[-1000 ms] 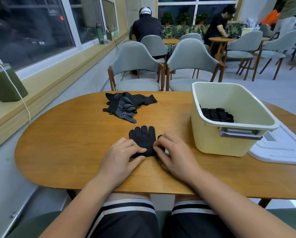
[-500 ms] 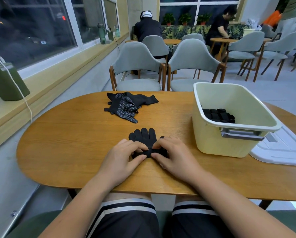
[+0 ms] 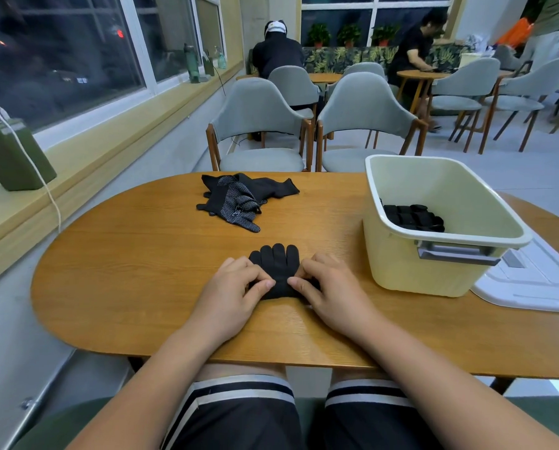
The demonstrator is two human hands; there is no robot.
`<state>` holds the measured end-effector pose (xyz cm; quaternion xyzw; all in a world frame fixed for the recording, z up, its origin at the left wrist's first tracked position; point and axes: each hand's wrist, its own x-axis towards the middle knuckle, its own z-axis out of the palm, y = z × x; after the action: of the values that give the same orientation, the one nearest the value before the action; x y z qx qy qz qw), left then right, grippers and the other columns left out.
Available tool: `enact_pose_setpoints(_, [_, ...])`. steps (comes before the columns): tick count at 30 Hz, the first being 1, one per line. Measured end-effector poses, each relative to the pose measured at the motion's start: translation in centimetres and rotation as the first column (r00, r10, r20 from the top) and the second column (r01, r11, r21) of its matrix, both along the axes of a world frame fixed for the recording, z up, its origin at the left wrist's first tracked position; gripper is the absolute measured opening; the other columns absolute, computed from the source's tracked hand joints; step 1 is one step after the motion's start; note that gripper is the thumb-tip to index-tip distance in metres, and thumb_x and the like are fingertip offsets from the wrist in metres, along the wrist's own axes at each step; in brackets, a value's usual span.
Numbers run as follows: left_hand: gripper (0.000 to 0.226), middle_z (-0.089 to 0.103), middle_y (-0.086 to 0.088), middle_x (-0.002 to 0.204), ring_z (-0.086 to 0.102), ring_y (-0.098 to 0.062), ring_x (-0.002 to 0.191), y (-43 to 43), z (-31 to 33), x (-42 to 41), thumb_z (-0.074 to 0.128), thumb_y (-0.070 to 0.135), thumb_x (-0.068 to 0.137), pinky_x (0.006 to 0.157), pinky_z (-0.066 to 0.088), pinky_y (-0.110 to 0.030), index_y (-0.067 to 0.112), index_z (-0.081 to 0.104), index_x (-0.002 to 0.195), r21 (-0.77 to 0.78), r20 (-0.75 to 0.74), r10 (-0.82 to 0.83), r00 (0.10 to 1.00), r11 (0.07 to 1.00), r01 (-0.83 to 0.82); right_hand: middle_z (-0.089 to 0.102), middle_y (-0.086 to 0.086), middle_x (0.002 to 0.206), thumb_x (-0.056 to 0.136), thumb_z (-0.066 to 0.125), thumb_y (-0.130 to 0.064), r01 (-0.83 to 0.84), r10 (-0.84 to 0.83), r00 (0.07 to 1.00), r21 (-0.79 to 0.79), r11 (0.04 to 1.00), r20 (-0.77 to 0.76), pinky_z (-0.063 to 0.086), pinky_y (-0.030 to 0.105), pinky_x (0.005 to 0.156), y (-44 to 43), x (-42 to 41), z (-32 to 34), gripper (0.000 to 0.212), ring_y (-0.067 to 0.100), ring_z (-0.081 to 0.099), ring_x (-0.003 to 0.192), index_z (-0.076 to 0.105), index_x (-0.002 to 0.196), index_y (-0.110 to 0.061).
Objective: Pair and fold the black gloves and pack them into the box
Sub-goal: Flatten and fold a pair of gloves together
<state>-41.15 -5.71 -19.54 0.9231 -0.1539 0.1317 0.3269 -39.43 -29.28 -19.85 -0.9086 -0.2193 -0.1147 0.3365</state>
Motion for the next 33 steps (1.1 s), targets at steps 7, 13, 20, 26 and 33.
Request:
enact_pose_setpoints(7, [0.018,0.061,0.014,0.086,0.051,-0.003,0.092,-0.5,0.4,0.8,0.064,0.039,0.104,0.074,0.04,-0.028,0.032,0.06,0.088,0.02,-0.056,0.04,0.998,0.999,-0.039,0.049,-0.008,0.098,0.103,0.069,-0.041,0.094,-0.092,0.994,-0.028,0.995,0.054,0.048,0.041,0.088,0.5,0.5,0.0,0.022,0.016,0.048,0.099,0.066,0.088,-0.024])
enact_pose_setpoints(13, [0.012,0.053,0.017,0.094,0.047,-0.008,0.092,-1.0,0.9,0.4,0.068,0.026,0.101,0.076,0.041,-0.027,0.032,0.061,0.093,0.119,0.16,0.019,0.987,0.992,-0.038,0.05,-0.006,0.106,0.103,0.067,-0.038,0.127,-0.112,0.982,-0.088,0.988,0.152,0.05,0.041,0.088,0.8,0.6,-0.3,0.02,0.017,0.05,0.101,0.068,0.094,-0.02])
enact_pose_setpoints(20, [0.016,0.061,0.005,0.103,0.058,-0.018,0.09,-1.6,0.2,-1.9,0.074,0.006,0.093,0.075,0.045,-0.037,0.019,0.074,0.103,0.269,0.355,-0.087,0.931,0.963,-0.013,0.051,-0.005,0.103,0.103,0.065,-0.039,0.128,-0.112,0.981,-0.098,0.987,0.159,0.05,0.043,0.087,0.8,0.6,-0.4,0.022,0.019,0.051,0.099,0.068,0.094,-0.02])
enact_pose_setpoints(26, [0.029,0.07,0.01,0.12,0.064,-0.015,0.11,-2.1,-0.2,-2.9,0.08,0.013,0.093,0.088,0.047,-0.033,0.022,0.077,0.12,0.31,0.369,-0.158,0.916,0.95,0.039,0.052,-0.002,0.1,0.103,0.066,-0.036,0.139,-0.123,0.975,-0.082,0.987,0.184,0.05,0.046,0.085,1.0,0.6,-0.6,0.02,0.024,0.053,0.096,0.066,0.092,-0.019])
enact_pose_setpoints(33, [0.036,0.07,0.019,0.114,0.064,-0.012,0.107,-2.3,0.2,-1.4,0.08,0.01,0.091,0.08,0.051,-0.038,0.032,0.076,0.119,0.276,0.301,-0.073,0.951,0.961,-0.014,0.051,-0.003,0.101,0.107,0.055,-0.04,0.141,-0.12,0.975,-0.1,0.985,0.188,0.049,0.046,0.085,0.8,0.6,-0.8,0.026,0.024,0.051,0.097,0.063,0.095,-0.019])
